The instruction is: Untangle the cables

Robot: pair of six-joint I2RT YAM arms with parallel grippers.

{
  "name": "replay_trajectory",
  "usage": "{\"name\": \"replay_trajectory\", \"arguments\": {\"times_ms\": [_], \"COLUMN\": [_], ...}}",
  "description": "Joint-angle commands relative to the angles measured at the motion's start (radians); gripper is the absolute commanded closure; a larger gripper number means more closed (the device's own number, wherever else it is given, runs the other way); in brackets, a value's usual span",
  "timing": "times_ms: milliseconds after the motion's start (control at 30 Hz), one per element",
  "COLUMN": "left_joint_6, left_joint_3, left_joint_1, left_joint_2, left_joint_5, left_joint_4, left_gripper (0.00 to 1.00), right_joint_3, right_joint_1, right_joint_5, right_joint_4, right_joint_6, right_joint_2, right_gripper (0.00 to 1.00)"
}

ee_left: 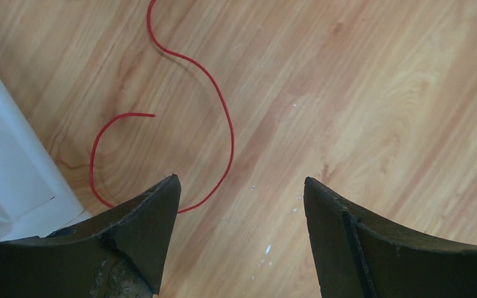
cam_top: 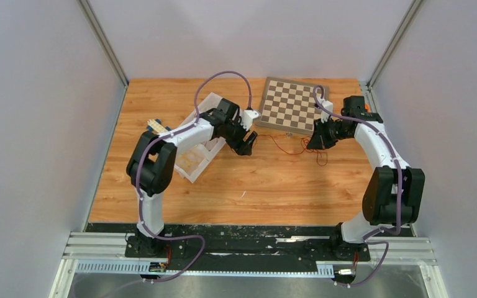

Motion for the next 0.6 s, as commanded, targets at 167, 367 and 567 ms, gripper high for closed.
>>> {"name": "replay_trajectory", "arguments": {"times_ms": [167, 367, 567], "left_joint_6": [-0.166, -0.182, -0.227], "left_joint_3": [0.137, 0.146, 0.119], "left_joint_1": [-0.036, -0.042, -0.043], "left_joint_2": [0.142, 0.181, 0.185], "left_joint_5": [-0.154, -0.076, -0.007], "left_joint_4": [0.116, 0.098, 0.105], "left_gripper": [0.29, 0.56, 0.84], "right_joint_3": [0.039, 0.134, 0.189], "right_joint_1": [0.095, 0.16, 0.2], "right_joint_5": [-0.024, -0.037, -0.046], "right_joint_4": [0.255, 0.351, 0.405], "right_joint_6": [0.163, 0.273, 0.32], "right_joint_2": [0.177, 0.336, 0.445], "right_gripper": [1.0, 1.0, 0.93]}}
